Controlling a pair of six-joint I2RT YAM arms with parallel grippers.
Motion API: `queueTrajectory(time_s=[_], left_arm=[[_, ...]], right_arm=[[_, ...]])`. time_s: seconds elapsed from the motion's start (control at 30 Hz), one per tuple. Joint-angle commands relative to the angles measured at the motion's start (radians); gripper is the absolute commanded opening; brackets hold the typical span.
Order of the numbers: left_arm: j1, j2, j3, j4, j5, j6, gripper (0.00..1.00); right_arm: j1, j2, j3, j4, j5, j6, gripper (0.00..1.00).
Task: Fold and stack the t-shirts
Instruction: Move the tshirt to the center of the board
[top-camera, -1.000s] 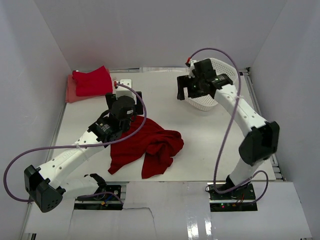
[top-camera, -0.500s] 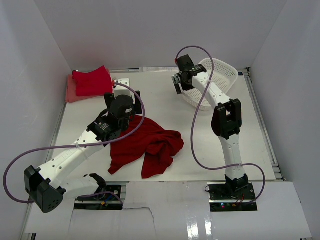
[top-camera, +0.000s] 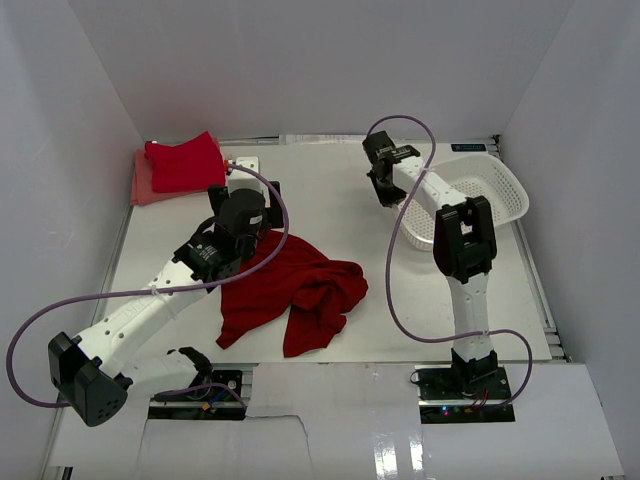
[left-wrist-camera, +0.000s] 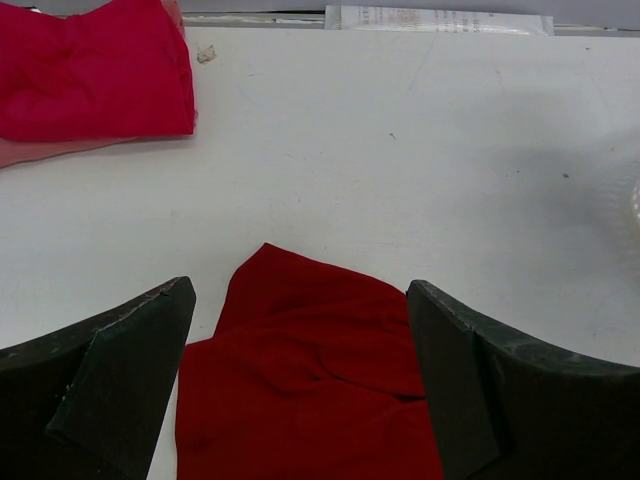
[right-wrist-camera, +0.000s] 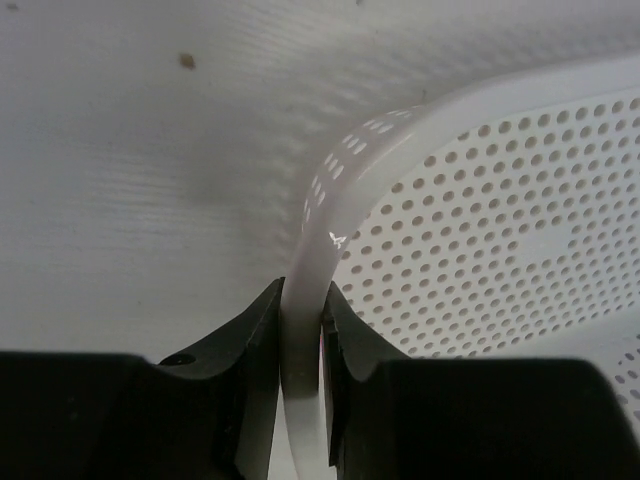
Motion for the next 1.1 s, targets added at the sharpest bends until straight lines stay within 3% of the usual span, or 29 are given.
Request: queueTrajectory(time_s=[0.0, 0.17, 0.27, 0.57, 0.7, 0.9, 1.07], left_arm=[[0.006, -0.019, 0.041, -0.010, 0.017, -0.009, 0.98], [0.011, -0.022, 0.042, -0.012, 0.023, -0.012, 0.98], [0.013, -0.020, 0.044, -0.013, 0.025, -0.012, 0.98], [0.013, -0.019, 0.044, -0.015, 0.025, -0.011, 0.98], [0.014, -0.019, 0.044, -0.016, 0.025, -0.011, 0.98], [0.014, -0.022, 0.045, -0.015, 0.023, -0.012, 0.98], [0.014, -0.019, 0.044, -0.016, 0.025, -0.012, 0.98]], right_arm=[[-0.013, -0.139, -0.095, -0.051, 0.034, 0.058, 0.24], [-0.013, -0.243, -0.209, -0.033, 0.014, 0.058, 0.25], [-0.026, -0.252, -0.171, -0.026, -0.024, 0.064, 0.17], [-0.052, -0.174, -0.073, -0.036, -0.225, 0.142, 0.15], [-0.049, -0.160, -0.067, -0.031, -0.288, 0.145, 0.09], [-0.030, -0.187, -0.111, -0.002, -0.349, 0.013, 0.08], [-0.029, -0.247, -0.233, -0.026, -0.486, -0.215, 0.08]])
